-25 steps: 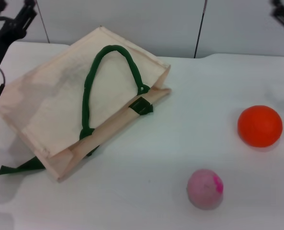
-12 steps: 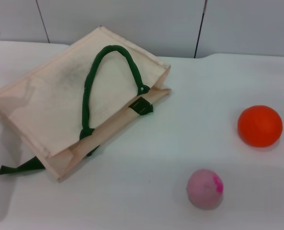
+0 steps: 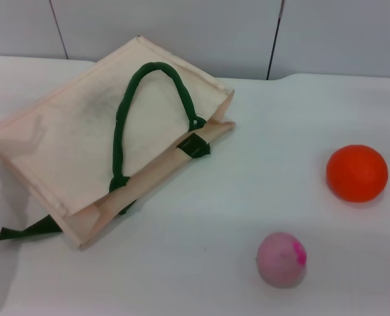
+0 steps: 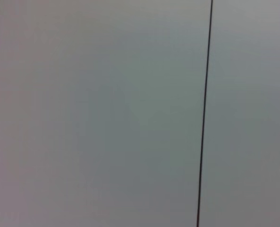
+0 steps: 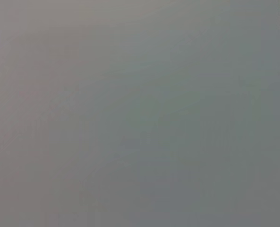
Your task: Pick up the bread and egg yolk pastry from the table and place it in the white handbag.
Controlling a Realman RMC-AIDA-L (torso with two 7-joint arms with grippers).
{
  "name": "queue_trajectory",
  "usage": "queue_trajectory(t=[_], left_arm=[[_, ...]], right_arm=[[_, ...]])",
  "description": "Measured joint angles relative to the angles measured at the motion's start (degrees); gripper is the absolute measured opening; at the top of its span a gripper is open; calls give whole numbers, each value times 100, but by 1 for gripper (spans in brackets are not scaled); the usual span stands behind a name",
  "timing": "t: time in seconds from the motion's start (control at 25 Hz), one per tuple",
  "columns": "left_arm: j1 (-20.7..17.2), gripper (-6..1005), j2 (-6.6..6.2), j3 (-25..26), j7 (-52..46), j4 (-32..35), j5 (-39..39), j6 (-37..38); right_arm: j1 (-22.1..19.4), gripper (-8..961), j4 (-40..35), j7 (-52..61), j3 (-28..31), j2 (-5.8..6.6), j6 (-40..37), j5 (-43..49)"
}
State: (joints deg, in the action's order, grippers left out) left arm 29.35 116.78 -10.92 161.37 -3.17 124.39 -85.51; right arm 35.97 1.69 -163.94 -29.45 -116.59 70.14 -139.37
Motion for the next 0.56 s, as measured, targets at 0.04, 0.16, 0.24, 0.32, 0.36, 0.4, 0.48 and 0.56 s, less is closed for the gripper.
queue_trajectory(t=[0.04, 0.16, 0.24, 0.32, 0.36, 0.4, 0.48, 0.56], left_arm=[[-6, 817, 1, 0, 0, -18, -4, -64], [-13, 816, -3, 1, 2, -69, 7, -153], [-15, 816, -7, 2, 2, -70, 6, -164], [-16, 816, -11, 2, 6, -69, -10, -192], [-15, 816, -11, 2, 10, -69, -14, -204], [-10, 816, -12, 2, 15, -69, -16, -214], [7, 816, -13, 0, 26, -69, -20, -218], [17, 816, -15, -4, 26, -69, -23, -220]], right_arm=[[-7, 881, -2, 61, 0, 4, 30, 0], [-17, 881, -22, 248, -6, 16, 65, 23], [-19, 881, -32, 323, -10, 20, 70, 34], [-22, 881, -34, 387, -6, 22, 74, 36], [-25, 881, -34, 410, -2, 22, 77, 36], [-27, 881, -35, 418, -1, 23, 78, 36], [-29, 881, -37, 423, 0, 23, 75, 33], [-31, 881, -37, 424, 0, 23, 71, 25]])
